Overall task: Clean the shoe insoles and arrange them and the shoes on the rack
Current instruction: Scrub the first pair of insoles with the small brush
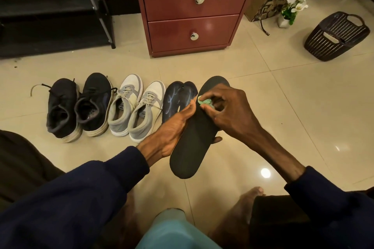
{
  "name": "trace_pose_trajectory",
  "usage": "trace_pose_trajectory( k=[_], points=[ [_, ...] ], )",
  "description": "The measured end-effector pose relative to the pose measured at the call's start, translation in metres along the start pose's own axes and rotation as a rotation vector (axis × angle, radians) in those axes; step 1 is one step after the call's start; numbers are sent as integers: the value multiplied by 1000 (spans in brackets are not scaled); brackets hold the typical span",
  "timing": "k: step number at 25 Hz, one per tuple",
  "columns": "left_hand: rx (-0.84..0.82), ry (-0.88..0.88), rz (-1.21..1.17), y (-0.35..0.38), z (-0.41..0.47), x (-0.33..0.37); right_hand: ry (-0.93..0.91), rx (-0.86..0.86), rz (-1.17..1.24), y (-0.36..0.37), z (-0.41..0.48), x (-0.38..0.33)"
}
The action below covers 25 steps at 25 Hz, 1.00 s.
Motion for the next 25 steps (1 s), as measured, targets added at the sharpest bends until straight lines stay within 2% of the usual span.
trace_pose_trajectory(
  k=[6,8,12,13,15,17,18,19,22,23,25],
  points=[
    [-12,-65,7,-3,6,-4,-41,176,-190,-23,13,20],
    [60,-32,7,-11,9,2,-47,115,-146,-13,4,12],
    [130,-4,-12,-20,8,8,-269,-112,-65,18,-26,-24],
    [142,2,-6,-18,6,8,-302,-122,-90,17,-24,-24],
    [107,0,9,-11,3,8,-265,8,-163,3,-4,-7],
    [60,-15,19,-6,1,5,-147,165,-189,-19,13,13],
    [55,-20,21,-7,2,4,-114,185,-164,-22,13,15],
    [71,-22,27,-10,3,5,-114,155,-126,-18,9,10],
    [88,-10,71,-18,7,5,-219,-78,-75,9,-15,-20],
    [80,-8,66,-17,6,5,-229,-78,-95,6,-11,-18],
    [40,-29,58,-13,5,3,-152,99,-159,-17,12,9]
  ],
)
Point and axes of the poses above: each hand's wrist, its own z-axis towards the middle knuckle, its own y-axis out of the palm, x = y × z, the point moved 7 cm from there along z, towards the middle knuckle, and after that the axes turned 15 degrees about x, right-handed, at the moved point
